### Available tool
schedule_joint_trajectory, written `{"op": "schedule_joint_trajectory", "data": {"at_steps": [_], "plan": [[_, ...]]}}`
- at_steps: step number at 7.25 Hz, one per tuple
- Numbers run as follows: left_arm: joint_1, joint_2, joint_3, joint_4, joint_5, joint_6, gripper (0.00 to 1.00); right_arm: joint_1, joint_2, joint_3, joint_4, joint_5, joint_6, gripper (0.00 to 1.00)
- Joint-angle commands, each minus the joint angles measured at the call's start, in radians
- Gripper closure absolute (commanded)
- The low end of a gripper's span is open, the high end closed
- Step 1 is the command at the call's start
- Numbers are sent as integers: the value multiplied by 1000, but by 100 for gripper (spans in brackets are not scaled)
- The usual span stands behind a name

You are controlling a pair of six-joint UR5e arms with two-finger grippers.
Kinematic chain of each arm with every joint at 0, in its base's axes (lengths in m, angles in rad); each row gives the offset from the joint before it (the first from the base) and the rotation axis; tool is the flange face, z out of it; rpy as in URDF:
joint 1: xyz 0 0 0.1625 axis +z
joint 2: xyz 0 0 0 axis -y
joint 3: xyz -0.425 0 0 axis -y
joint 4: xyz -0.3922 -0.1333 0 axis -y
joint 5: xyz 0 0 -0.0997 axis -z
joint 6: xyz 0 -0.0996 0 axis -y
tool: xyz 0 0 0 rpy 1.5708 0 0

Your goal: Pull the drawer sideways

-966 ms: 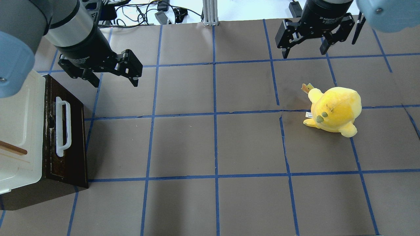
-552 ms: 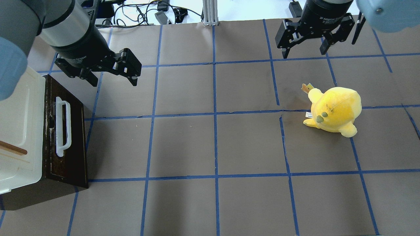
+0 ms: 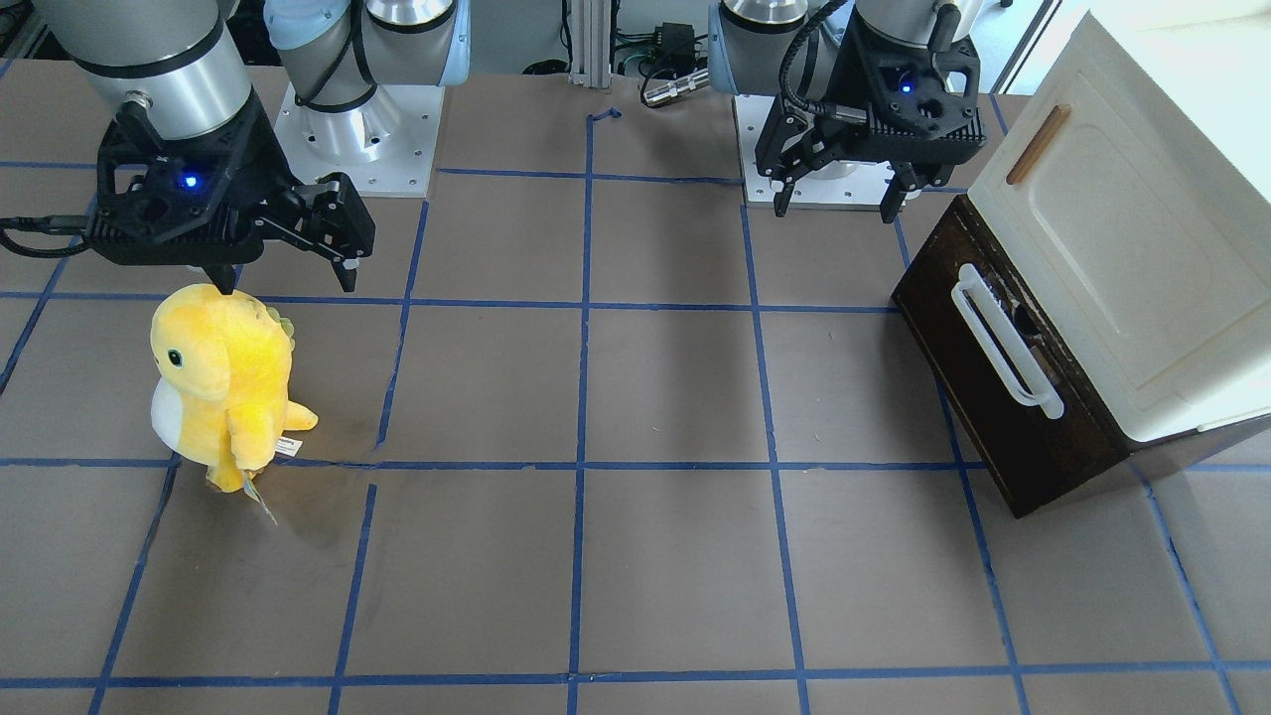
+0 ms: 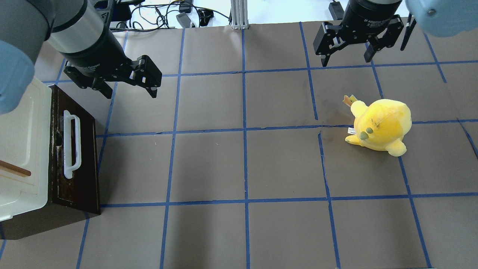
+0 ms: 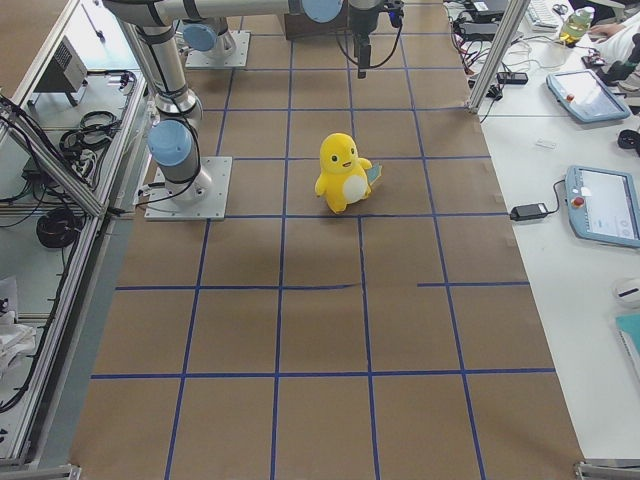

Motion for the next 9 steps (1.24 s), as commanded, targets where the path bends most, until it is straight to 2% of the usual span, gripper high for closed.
{"op": "schedule_joint_trajectory", "data": {"at_steps": [1,2,4,7,9], "plan": [[2,-9,-7,4,12,-3,0,0,0,0,0,0,-1,0],[-1,-24,-15,1,21,-6,0,0,0,0,0,0,0,0],[-27,-77,-64,2,143,-52,0,0,0,0,0,0,0,0],[-144,-177,-166,1,546,-71,0,0,0,0,0,0,0,0],[-146,-209,-231,-7,672,-119,0,0,0,0,0,0,0,0]]}}
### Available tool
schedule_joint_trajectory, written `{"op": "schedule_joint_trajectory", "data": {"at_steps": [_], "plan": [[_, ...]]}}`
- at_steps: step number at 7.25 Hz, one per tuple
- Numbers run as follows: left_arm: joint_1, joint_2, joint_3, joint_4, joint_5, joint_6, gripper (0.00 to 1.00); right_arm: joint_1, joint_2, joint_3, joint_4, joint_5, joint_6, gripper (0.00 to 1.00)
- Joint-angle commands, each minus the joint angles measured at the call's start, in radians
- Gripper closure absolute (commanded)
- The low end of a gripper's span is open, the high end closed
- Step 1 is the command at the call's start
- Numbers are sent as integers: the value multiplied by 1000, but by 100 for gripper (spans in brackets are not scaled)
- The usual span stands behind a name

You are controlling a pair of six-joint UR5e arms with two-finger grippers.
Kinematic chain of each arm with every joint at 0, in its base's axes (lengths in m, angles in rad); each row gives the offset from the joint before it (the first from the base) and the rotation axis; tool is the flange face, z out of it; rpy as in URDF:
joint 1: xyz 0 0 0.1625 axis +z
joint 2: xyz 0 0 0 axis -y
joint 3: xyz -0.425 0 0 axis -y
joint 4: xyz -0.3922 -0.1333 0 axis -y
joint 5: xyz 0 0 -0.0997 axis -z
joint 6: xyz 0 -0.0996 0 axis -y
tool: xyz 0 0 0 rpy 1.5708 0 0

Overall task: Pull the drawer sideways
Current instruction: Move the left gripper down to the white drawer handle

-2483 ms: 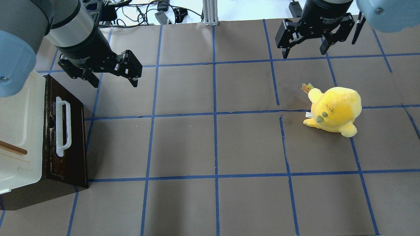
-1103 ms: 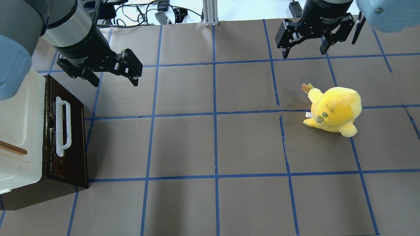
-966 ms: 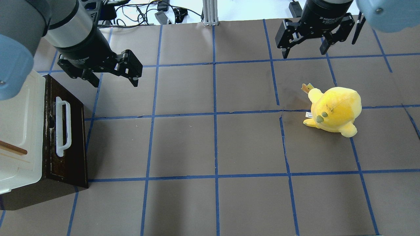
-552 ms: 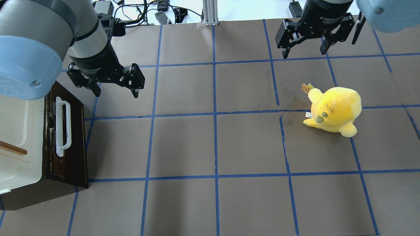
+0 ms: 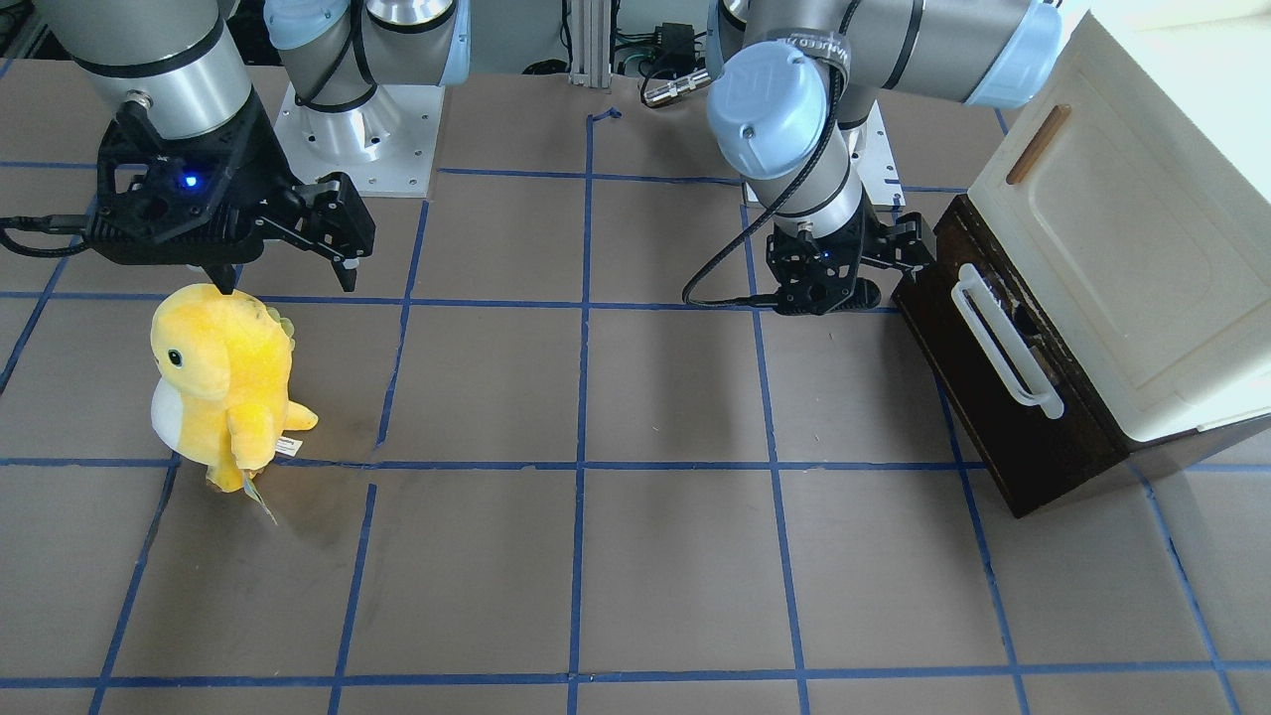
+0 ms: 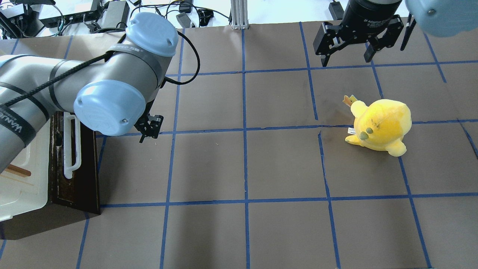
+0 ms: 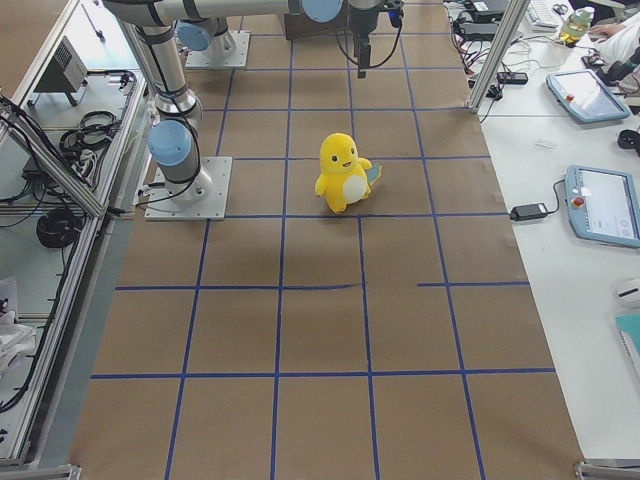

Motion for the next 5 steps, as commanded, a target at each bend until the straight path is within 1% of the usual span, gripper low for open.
{"op": "schedule_joint_trajectory", "data": {"at_steps": [1,2,3,4,5], "plan": [[-6,-52,-65,-9,182,-109,0,0,0,0,0,0,0,0],[-6,-81,-80,-15,239,-160,0,0,0,0,0,0,0,0],[-6,-125,-86,-35,337,-231,0,0,0,0,0,0,0,0],[-6,-176,-88,-84,441,-333,0,0,0,0,0,0,0,0],[-6,-221,-86,-88,456,-428,0,0,0,0,0,0,0,0]]}}
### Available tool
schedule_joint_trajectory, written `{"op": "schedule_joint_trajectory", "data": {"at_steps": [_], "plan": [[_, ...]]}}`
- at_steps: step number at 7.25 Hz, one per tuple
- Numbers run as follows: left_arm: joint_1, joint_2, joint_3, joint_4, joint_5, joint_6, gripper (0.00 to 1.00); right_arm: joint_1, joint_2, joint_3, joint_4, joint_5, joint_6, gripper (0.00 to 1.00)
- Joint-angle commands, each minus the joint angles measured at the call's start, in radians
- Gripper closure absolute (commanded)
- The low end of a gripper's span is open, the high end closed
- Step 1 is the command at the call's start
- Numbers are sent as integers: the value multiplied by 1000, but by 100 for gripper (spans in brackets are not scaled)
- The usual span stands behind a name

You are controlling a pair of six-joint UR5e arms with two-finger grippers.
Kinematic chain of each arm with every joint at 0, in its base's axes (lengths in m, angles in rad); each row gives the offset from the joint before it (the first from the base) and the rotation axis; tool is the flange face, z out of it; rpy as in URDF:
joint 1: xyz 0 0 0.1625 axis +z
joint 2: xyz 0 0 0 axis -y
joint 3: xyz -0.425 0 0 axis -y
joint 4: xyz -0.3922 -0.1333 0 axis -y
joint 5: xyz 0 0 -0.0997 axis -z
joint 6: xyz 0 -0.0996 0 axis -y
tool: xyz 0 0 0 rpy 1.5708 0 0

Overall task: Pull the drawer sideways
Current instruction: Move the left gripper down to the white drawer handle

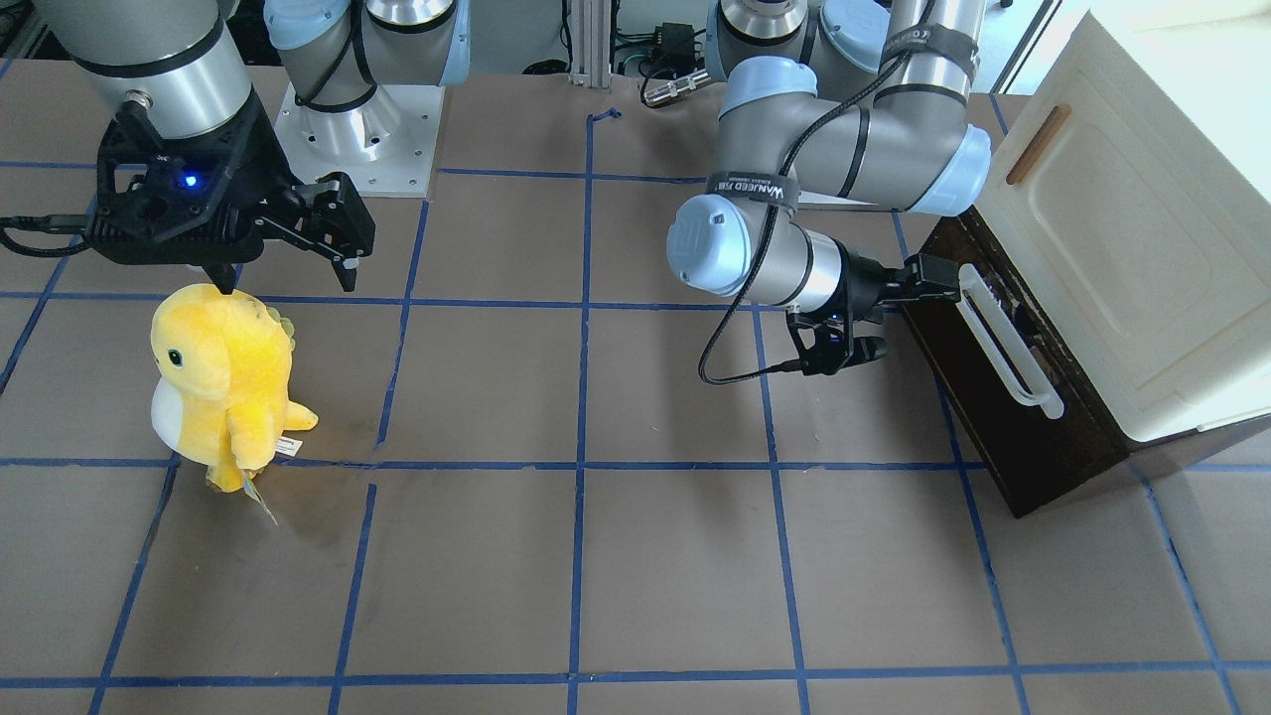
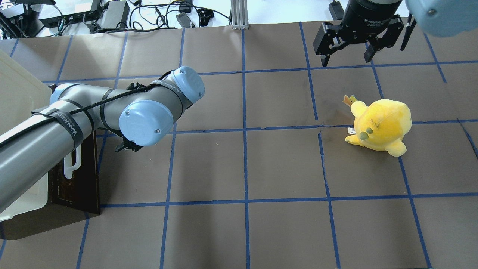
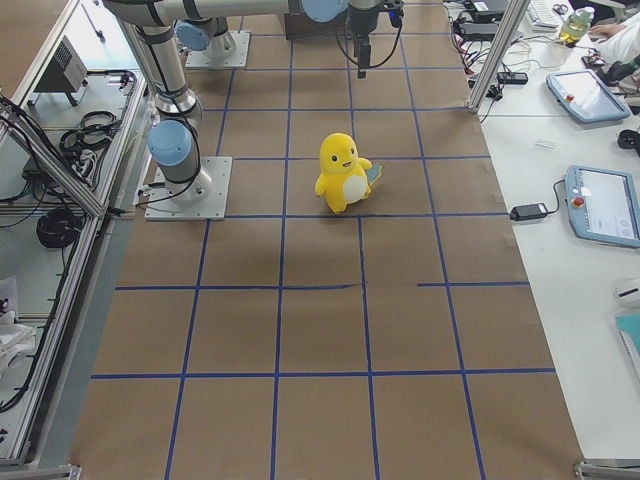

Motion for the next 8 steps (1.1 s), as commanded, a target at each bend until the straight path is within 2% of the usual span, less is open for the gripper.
{"op": "schedule_joint_trajectory", "data": {"at_steps": [1,2,4,5,8], "plan": [[0,-92,0,-21,94,-177,0,0,0,0,0,0,0,0],[0,-128,0,-23,148,-240,0,0,0,0,0,0,0,0],[0,-176,-1,-64,165,-376,0,0,0,0,0,0,0,0],[0,-188,3,-157,167,-507,0,0,0,0,0,0,0,0],[24,-202,23,-211,162,-561,0,0,0,0,0,0,0,0]]}}
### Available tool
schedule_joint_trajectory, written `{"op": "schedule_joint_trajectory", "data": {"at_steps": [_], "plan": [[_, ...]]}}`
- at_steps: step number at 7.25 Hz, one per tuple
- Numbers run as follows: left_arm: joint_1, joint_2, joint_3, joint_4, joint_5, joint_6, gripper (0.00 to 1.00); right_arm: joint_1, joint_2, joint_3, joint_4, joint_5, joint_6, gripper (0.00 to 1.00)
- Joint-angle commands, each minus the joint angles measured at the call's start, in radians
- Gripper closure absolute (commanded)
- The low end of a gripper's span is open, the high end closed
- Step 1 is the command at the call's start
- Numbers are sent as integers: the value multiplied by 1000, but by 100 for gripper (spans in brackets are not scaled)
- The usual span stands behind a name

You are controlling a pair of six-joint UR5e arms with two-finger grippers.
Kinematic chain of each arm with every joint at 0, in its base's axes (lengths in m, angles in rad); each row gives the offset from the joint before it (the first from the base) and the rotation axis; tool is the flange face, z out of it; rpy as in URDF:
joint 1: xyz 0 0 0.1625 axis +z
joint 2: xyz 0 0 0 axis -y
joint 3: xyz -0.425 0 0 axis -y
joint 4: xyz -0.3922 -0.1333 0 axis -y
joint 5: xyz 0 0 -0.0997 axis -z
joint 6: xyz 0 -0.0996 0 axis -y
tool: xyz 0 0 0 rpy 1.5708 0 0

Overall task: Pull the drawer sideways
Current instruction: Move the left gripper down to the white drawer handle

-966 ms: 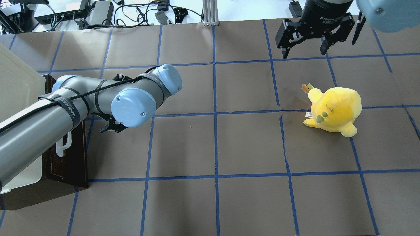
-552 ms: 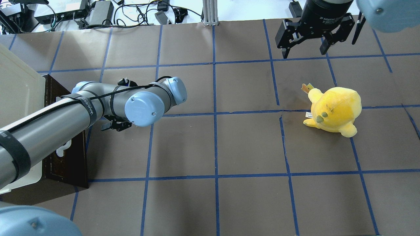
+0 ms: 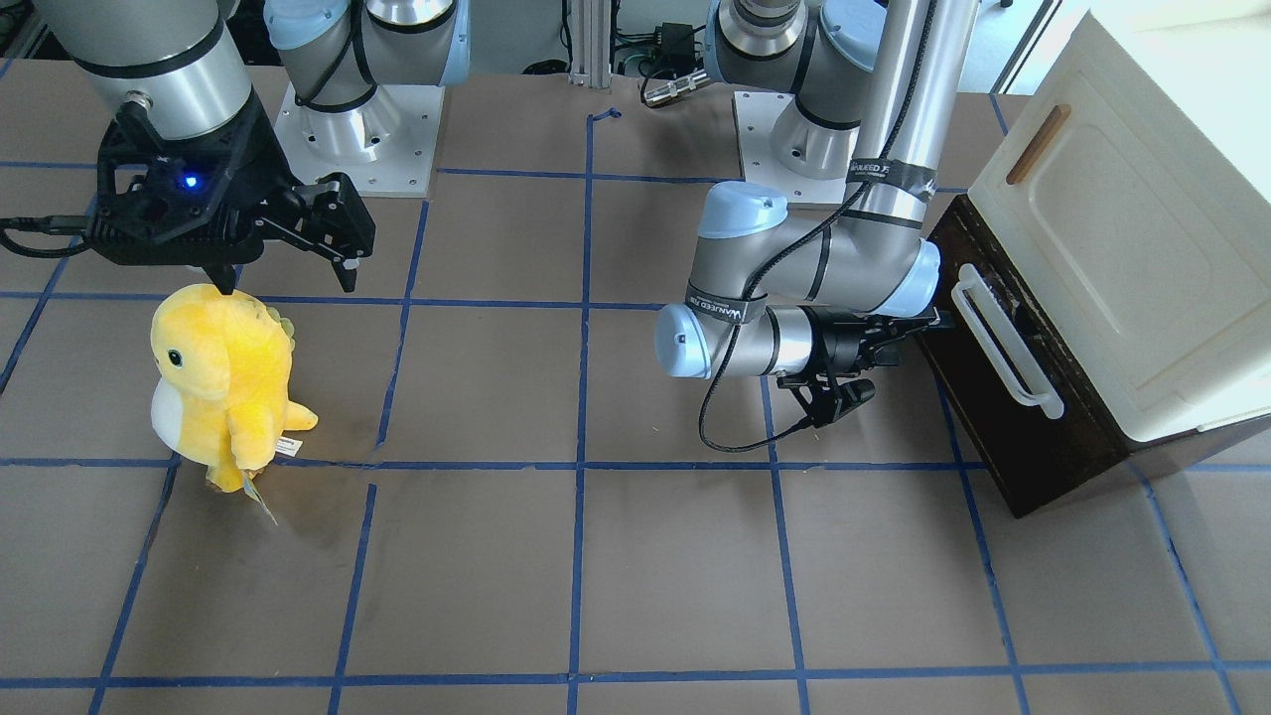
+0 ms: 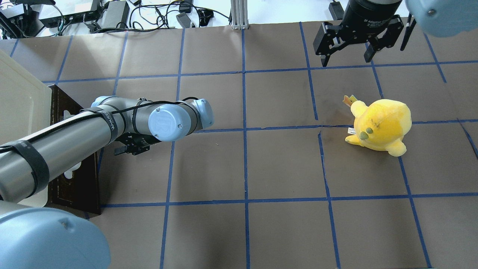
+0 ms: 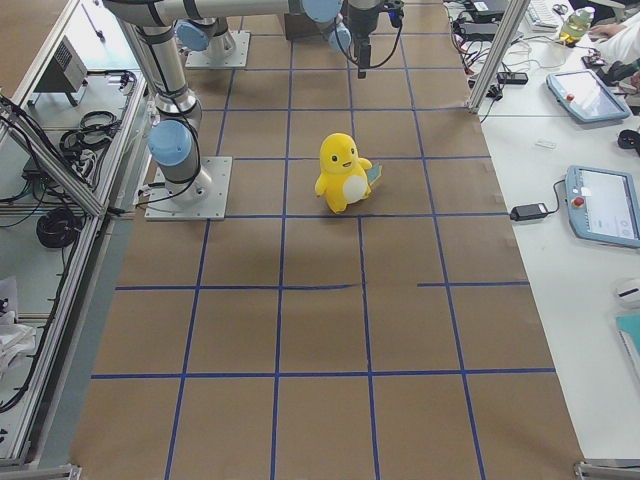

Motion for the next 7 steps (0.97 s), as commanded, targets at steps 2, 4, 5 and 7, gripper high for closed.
{"op": "schedule_joint_trajectory", "data": {"at_steps": [2,4,5,7], "plan": [[47,-5,45,-125,3,-16,0,0,0,0,0,-2,0,0],[96,-5,59,-222,41,-19,0,0,0,0,0,0,0,0],[100,-7,58,-221,41,-51,0,0,0,0,0,0,0,0],[100,-10,47,-224,40,-128,0,0,0,0,0,0,-1,0]]}}
